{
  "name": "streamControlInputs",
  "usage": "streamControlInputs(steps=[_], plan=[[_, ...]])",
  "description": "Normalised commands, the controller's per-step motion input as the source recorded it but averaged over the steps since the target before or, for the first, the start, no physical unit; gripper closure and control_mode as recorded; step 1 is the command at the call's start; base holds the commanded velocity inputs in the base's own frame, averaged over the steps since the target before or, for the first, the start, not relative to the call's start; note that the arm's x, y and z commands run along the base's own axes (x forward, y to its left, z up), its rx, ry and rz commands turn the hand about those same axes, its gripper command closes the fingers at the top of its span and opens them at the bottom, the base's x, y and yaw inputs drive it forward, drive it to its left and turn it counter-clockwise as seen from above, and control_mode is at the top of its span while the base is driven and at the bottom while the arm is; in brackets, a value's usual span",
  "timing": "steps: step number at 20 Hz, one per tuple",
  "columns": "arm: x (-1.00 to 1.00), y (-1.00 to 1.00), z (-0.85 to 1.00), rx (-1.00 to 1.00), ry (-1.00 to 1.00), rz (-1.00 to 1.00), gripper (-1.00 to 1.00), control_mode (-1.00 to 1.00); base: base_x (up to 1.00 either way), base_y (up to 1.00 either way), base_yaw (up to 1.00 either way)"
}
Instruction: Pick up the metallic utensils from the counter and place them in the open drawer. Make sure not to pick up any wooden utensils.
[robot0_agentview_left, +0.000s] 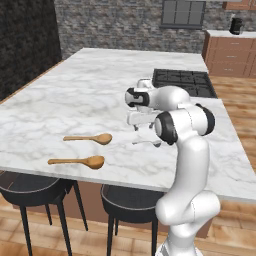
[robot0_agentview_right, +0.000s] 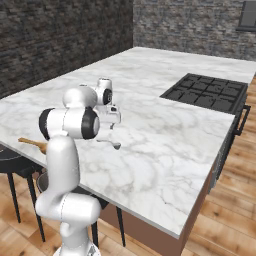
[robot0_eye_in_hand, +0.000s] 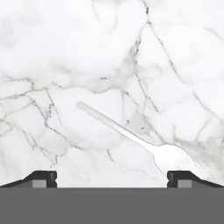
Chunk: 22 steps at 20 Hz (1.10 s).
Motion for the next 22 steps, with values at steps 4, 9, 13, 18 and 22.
streamControlInputs(steps=[4, 9, 13, 18, 22], plan=[[-0.01, 0.03, -0.34, 0.0, 0.06, -0.58, -1.0, -1.0, 0.0, 0.0, 0.0], [-0.03, 0.12, -0.22, 0.0, 0.04, -0.66, -1.0, -1.0, 0.0, 0.0, 0.0], [0.0, 0.26, -0.02, -0.09, 0.02, -0.63, -1.0, -1.0, 0.0, 0.0, 0.0], [0.0, 0.14, 0.0, -0.19, 0.02, -0.28, -1.0, -1.0, 0.0, 0.0, 0.0], [0.0, 0.11, 0.0, -0.31, 0.12, -0.24, -1.0, -1.0, 0.0, 0.0, 0.0]])
